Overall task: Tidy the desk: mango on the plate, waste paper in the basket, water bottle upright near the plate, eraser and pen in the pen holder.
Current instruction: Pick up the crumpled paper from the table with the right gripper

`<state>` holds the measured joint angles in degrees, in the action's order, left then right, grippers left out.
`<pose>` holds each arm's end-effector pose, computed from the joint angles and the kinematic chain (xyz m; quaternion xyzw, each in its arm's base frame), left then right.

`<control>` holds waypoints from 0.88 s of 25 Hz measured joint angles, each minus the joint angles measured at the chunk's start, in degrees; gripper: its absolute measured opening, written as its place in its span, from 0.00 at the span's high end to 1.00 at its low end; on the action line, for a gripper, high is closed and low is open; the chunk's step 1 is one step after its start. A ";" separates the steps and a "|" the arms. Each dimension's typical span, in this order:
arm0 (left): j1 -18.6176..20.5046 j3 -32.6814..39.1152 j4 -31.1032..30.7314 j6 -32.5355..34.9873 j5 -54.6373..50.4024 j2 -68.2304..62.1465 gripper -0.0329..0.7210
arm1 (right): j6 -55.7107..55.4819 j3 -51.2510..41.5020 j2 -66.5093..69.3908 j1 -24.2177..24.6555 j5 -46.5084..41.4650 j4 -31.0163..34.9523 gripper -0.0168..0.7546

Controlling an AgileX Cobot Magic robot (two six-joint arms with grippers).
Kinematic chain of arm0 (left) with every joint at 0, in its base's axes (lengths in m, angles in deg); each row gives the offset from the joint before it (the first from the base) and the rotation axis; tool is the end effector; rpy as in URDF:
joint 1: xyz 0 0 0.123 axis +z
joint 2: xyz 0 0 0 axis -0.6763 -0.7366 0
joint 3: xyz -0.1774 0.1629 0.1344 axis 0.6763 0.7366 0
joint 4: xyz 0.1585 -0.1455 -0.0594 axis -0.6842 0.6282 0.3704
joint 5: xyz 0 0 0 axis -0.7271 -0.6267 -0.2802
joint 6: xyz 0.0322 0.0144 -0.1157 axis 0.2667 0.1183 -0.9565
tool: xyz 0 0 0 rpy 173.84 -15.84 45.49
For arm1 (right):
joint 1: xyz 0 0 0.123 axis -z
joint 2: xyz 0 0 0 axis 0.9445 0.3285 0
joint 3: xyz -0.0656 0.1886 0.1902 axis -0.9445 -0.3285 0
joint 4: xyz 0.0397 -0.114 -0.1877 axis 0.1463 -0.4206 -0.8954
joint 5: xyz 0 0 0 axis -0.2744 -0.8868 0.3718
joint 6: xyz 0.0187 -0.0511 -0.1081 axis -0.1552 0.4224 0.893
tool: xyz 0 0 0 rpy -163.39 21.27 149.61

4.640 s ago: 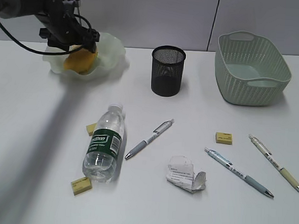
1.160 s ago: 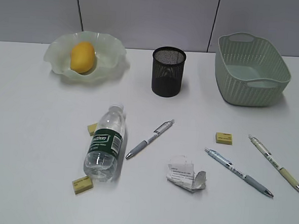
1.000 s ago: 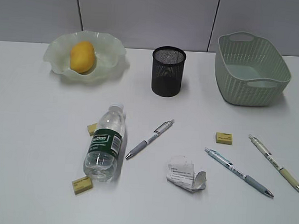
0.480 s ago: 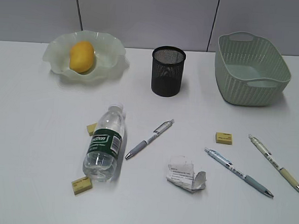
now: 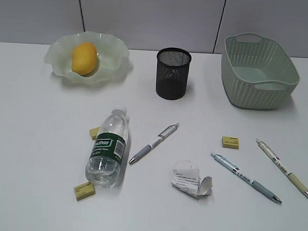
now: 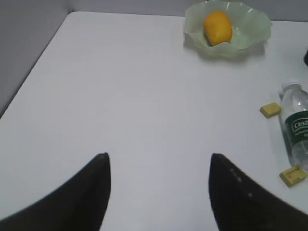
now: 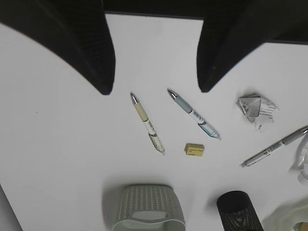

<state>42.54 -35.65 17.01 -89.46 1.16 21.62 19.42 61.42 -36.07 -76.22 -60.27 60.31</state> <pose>0.0018 0.0011 0.2554 -0.0299 0.8464 -0.0139 0.5315 0.0051 0.0073 0.2508 -0.0409 0.8457 0.0573 0.5290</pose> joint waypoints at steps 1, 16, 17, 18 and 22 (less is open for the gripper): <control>-0.83 0.00 0.00 0.00 0.00 0.00 0.31 | 0.00 0.00 0.00 0.00 0.00 0.00 0.41; -1.73 0.00 -0.11 0.04 0.12 0.00 0.31 | 0.00 0.00 0.00 0.00 0.05 0.00 0.41; -1.73 0.00 -0.11 0.04 0.12 0.00 0.31 | 0.00 0.00 0.00 0.00 0.05 0.00 0.41; -1.73 0.00 -0.05 0.04 0.12 0.00 0.31 | 0.00 0.00 0.00 0.00 0.05 0.00 0.41; -1.73 0.00 0.22 0.04 0.12 0.00 0.31 | 0.00 0.00 0.00 0.00 0.05 0.00 0.41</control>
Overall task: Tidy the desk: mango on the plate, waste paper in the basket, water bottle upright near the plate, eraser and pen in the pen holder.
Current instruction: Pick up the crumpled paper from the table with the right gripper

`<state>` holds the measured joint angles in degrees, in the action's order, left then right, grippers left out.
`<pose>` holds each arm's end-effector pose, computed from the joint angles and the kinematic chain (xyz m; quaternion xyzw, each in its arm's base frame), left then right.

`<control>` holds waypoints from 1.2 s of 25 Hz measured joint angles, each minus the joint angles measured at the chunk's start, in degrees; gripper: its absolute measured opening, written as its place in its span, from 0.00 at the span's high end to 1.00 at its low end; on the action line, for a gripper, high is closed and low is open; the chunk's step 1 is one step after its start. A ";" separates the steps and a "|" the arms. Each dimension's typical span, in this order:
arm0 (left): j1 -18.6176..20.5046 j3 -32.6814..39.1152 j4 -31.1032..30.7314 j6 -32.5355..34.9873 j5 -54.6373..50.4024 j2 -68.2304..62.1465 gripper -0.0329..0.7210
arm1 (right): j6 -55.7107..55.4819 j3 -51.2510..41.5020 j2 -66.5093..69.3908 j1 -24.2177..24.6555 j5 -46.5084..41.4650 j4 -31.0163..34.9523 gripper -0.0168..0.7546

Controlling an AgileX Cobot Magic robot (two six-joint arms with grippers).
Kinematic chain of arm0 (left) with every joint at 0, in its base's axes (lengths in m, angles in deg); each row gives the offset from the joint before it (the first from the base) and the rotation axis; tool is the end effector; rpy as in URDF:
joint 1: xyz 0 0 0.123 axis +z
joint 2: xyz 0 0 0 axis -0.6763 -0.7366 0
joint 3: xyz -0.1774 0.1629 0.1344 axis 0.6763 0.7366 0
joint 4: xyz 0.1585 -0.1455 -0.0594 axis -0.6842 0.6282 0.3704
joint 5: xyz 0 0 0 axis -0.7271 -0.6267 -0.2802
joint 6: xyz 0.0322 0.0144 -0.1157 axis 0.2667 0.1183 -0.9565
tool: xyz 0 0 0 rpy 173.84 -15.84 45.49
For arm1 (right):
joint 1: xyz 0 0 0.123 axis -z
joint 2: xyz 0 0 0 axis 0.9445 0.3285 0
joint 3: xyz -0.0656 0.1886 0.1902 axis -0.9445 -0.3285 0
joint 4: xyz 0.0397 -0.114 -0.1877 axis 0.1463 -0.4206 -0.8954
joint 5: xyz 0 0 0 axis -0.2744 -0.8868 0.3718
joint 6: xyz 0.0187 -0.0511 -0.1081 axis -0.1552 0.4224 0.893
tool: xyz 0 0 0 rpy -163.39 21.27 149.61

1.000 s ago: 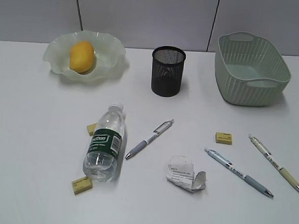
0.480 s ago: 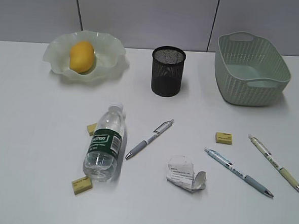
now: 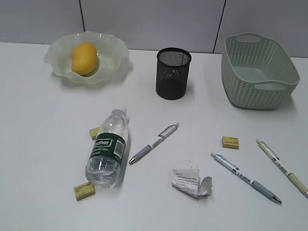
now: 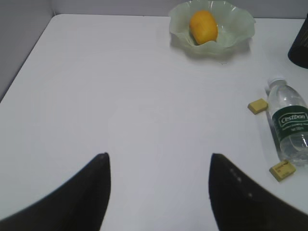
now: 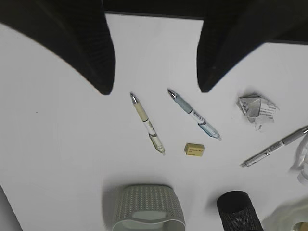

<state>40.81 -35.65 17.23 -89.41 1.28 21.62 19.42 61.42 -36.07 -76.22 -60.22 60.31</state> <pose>0.0019 0.0006 0.2556 -0.0167 0.8463 -0.0237 0.5320 0.0052 0.0073 0.2508 -0.0409 0.8454 0.0573 0.5294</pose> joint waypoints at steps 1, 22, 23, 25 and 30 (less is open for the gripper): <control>0.00 0.00 -0.06 0.00 0.00 0.00 0.31 | 0.00 0.00 0.00 0.00 0.00 0.00 0.41; 0.00 0.00 -0.39 0.00 0.00 0.00 0.31 | 0.00 0.00 0.00 0.00 -0.01 0.00 0.41; 0.00 0.00 -0.39 0.00 0.00 0.00 0.31 | 0.00 0.18 0.00 0.00 -0.01 0.00 0.41; 0.00 0.00 -0.39 0.00 0.00 0.00 0.31 | 0.00 1.04 0.72 0.00 -0.13 0.00 0.41; 0.00 0.00 -0.39 0.00 0.00 0.00 0.31 | 0.00 4.79 13.10 0.00 -2.80 0.90 0.41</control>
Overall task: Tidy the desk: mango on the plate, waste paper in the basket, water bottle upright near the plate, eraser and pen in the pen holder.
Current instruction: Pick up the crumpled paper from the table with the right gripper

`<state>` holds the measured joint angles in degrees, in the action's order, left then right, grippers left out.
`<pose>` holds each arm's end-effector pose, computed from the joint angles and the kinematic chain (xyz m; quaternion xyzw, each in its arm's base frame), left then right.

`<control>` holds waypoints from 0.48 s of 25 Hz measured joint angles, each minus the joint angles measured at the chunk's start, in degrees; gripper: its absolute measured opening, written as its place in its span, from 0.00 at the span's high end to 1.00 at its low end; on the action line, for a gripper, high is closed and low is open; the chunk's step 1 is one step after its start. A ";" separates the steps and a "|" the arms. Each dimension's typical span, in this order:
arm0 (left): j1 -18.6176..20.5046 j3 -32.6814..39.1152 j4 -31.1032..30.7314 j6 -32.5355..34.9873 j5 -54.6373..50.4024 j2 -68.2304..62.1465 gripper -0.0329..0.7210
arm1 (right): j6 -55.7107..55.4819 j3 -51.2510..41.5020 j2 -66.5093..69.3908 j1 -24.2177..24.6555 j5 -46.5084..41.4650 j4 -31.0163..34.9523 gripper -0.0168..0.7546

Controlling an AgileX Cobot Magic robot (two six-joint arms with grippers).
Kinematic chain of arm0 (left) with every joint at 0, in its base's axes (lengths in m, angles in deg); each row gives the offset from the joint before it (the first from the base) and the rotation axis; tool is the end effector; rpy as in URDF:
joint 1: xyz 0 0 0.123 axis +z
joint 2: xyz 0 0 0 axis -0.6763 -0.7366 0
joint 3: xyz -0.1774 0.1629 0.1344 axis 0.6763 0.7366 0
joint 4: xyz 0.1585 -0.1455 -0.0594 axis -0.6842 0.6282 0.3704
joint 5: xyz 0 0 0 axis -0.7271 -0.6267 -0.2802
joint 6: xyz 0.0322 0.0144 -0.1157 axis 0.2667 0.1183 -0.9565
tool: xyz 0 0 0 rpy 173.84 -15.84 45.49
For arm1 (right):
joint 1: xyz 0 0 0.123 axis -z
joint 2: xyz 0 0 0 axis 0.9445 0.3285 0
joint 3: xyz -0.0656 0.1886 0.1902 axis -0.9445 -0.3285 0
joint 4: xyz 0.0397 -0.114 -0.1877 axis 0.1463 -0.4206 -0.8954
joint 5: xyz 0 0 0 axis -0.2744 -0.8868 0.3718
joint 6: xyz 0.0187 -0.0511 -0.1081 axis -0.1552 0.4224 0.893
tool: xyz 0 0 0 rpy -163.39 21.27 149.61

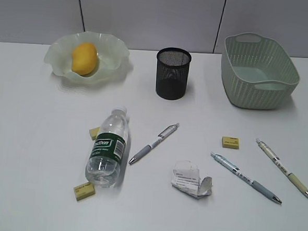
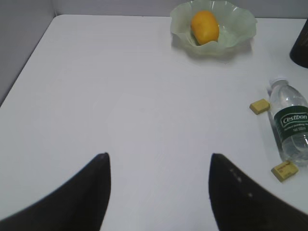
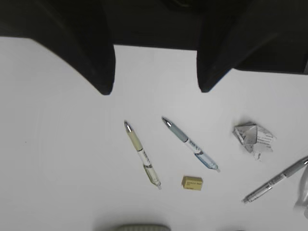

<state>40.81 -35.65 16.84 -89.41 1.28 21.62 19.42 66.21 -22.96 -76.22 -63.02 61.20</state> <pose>0.0019 0.0013 0.2556 -0.0169 0.8462 -0.0203 0.5322 0.0270 0.0113 0.2659 -0.0414 0.8927 0.0611 0.4445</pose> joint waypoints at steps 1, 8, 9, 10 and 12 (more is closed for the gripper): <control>0.00 0.00 0.05 0.00 0.00 0.00 0.31 | 0.00 1.27 2.63 0.00 -0.27 0.37 0.41; 0.00 0.00 0.72 0.00 0.00 0.00 0.31 | 0.00 12.43 25.95 0.00 -3.08 3.16 0.41; 0.00 0.00 0.41 0.00 0.00 0.00 0.31 | 0.00 13.91 28.86 0.00 -3.70 3.38 0.41; 0.00 0.00 0.40 0.00 0.00 0.00 0.31 | 0.00 16.08 33.00 0.00 -4.74 3.51 0.41; 0.00 0.00 0.36 0.00 0.00 0.00 0.31 | 0.00 19.29 39.39 0.00 -6.17 3.51 0.41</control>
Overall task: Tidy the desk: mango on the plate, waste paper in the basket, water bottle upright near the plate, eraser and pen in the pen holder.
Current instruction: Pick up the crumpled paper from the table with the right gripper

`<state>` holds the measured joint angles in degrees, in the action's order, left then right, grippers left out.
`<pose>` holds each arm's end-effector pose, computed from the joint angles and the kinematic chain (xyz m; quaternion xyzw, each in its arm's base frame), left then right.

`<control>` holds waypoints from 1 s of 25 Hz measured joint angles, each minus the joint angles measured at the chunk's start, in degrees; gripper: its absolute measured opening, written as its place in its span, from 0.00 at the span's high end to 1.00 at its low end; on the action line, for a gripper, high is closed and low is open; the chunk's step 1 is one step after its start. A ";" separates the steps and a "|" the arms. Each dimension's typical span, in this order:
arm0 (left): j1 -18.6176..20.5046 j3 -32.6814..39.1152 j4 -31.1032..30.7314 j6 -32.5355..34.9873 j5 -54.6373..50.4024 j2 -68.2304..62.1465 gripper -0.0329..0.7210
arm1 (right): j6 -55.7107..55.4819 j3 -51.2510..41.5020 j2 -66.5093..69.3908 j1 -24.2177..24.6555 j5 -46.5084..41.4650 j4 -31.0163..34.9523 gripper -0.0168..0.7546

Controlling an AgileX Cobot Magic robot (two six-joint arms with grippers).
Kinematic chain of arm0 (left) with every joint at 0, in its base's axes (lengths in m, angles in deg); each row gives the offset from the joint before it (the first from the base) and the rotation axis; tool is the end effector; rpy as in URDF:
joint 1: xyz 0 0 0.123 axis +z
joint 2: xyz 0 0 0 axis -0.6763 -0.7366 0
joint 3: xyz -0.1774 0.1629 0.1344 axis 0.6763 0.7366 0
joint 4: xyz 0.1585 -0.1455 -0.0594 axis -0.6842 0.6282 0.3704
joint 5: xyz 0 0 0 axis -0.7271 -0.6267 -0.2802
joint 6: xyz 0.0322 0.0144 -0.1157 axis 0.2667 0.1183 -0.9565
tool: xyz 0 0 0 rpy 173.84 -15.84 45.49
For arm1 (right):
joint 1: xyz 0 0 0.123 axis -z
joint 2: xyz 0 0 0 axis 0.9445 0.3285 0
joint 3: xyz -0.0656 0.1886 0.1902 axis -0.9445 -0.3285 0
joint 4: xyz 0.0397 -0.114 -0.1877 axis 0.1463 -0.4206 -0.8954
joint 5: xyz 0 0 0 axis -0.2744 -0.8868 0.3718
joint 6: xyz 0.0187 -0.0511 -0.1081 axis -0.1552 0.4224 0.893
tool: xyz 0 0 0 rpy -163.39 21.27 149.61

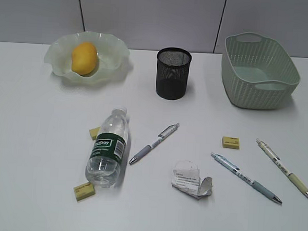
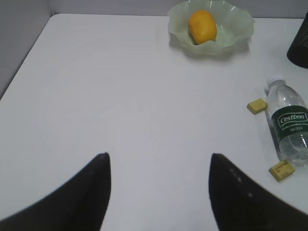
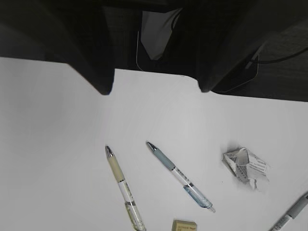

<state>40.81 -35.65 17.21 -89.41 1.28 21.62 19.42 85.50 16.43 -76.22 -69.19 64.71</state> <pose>0.0019 0.0006 0.2556 -0.0167 0.8463 -0.0235 0.5320 0.1331 0.0286 0.3007 -0.0360 0.9696 0.0809 0.2282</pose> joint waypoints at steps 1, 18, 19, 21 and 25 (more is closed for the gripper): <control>0.00 0.00 -0.09 0.00 0.00 0.00 0.31 | 0.00 1.79 2.98 0.00 -0.25 0.00 0.41; 0.00 0.00 -0.33 0.00 0.00 0.00 0.33 | -2.76 10.79 33.72 -21.08 7.31 -0.24 0.14; 0.00 0.00 -0.33 0.00 0.00 0.00 0.33 | -2.76 10.90 35.12 -22.11 8.40 -0.10 0.14; 0.00 0.00 -0.33 0.00 0.00 0.00 0.33 | -2.24 11.48 38.55 -23.97 10.17 0.02 0.15; 0.00 0.00 -0.33 0.00 0.00 0.00 0.35 | 0.66 13.41 44.49 -26.11 12.50 0.18 0.17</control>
<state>40.81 -35.65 16.88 -89.41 1.28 21.62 20.08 98.91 60.92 -102.33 -56.69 64.89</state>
